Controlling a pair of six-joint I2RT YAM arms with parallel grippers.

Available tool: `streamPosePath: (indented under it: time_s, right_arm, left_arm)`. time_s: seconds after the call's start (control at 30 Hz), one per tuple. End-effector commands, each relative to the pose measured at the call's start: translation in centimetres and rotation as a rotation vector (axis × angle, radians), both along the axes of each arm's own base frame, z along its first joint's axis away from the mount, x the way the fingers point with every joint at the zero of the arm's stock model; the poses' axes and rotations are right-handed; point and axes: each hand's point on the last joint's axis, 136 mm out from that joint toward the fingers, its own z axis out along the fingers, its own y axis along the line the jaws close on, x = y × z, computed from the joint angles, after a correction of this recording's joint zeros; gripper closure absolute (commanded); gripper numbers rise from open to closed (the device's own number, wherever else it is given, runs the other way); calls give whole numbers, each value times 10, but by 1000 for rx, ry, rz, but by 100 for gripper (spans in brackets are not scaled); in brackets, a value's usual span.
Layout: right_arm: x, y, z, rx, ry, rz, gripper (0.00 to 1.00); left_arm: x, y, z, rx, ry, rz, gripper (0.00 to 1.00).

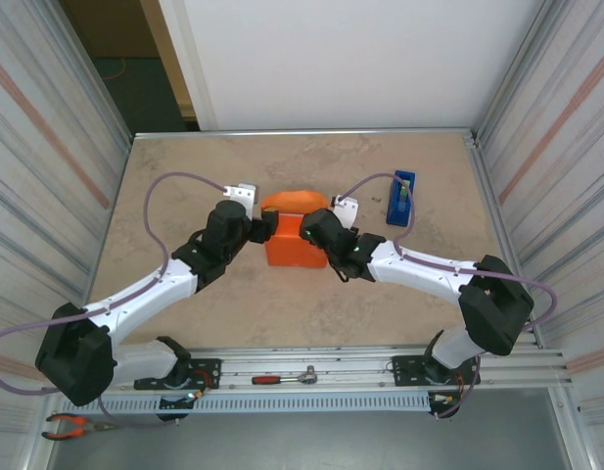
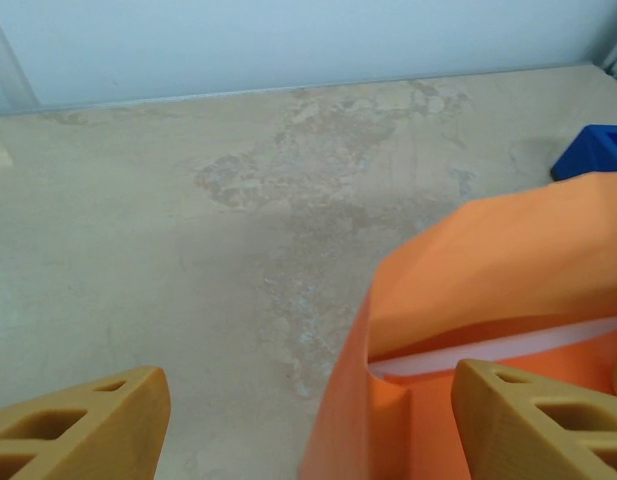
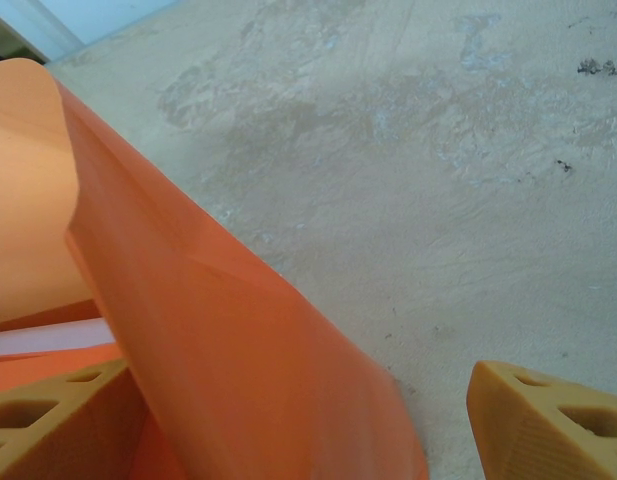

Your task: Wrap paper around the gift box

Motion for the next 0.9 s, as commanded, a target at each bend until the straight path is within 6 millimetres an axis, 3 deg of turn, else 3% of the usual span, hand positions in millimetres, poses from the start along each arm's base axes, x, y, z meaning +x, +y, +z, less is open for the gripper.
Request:
streamPosePath:
  time_s: [0.0, 0.23, 0.43, 0.5, 0.57, 0.6, 0.67, 0.7, 0.83, 0.87]
  right_arm:
    - [-21, -20, -48, -163, 136, 12, 19]
    - [-20, -20, -48, -166, 137, 13, 19]
    - [-20, -20, -48, -167, 137, 13, 19]
    - [-20, -20, -48, -167, 137, 14, 19]
    - [-20, -20, -48, -168, 137, 14, 19]
    - [-20, -19, -48, -166, 136, 15, 19]
    - [-19, -19, -48, -166, 136, 14, 19]
    - [-20, -19, -48, -166, 138, 14, 19]
    - [-20, -19, -47, -165, 137, 16, 19]
    - [-20, -19, -47, -164, 137, 16, 19]
  left_arm:
    - [-5, -9, 4, -66, -9, -42, 28]
    - [-6, -19, -8, -63, 15, -68, 50]
    - [-3, -23, -12, -48, 15, -73, 86]
    - [-2, -23, -12, -45, 14, -66, 82]
    - [0, -22, -12, -38, 17, -57, 71]
    - [0, -23, -12, -34, 17, -60, 74]
    - [1, -25, -12, -28, 19, -70, 94]
    - [1, -25, -11, -28, 18, -71, 100]
    - [0, -26, -9, -36, 11, -75, 98]
    - [0, -27, -8, -40, 9, -78, 91]
